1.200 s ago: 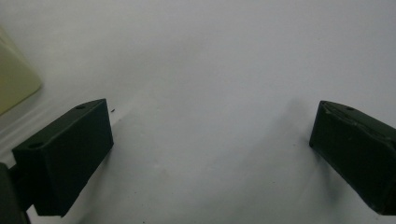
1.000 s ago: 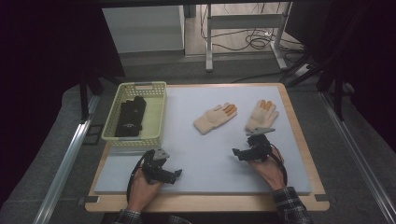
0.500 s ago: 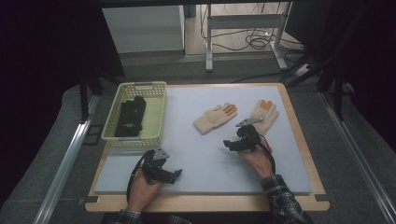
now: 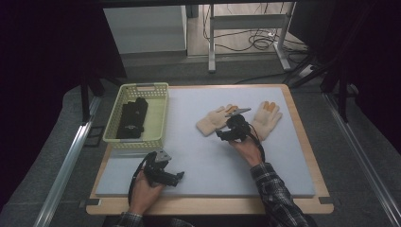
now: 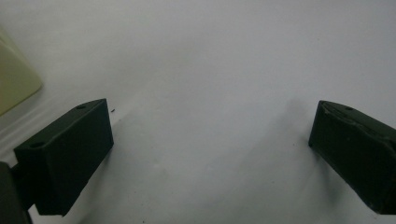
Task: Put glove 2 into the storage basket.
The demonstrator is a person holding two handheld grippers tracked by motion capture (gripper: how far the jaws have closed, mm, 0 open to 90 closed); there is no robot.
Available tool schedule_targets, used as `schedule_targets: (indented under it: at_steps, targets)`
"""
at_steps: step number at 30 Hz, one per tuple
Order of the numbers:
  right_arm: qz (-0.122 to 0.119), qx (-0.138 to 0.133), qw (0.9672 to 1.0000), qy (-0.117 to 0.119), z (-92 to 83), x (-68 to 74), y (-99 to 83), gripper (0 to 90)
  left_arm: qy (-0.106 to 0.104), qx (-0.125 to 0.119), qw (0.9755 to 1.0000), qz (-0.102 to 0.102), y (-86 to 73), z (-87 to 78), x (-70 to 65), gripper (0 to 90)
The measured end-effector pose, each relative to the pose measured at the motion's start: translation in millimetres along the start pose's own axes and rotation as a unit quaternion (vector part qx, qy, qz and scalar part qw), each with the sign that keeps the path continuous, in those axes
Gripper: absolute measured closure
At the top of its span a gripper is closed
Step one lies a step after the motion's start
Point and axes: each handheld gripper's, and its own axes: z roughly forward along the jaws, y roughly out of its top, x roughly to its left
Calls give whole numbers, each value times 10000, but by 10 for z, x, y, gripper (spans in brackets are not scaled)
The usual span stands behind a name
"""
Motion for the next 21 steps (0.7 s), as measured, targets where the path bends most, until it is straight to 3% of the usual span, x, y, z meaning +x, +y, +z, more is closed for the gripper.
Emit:
schedule_targets:
  at_steps: [9,18,21]
  targets:
    - [-18,-34,9998,-220,264,-53,252,191,2,7,10000,8,0,-1,2,2]
    - [175,55,9984,-531,567,-174,363,136,-3,-1,10000,-2,-1,-1,0,2]
    - [296,49,9981,-530,651,-235,359,140,-3,0,10000,-3,0,-1,0,2]
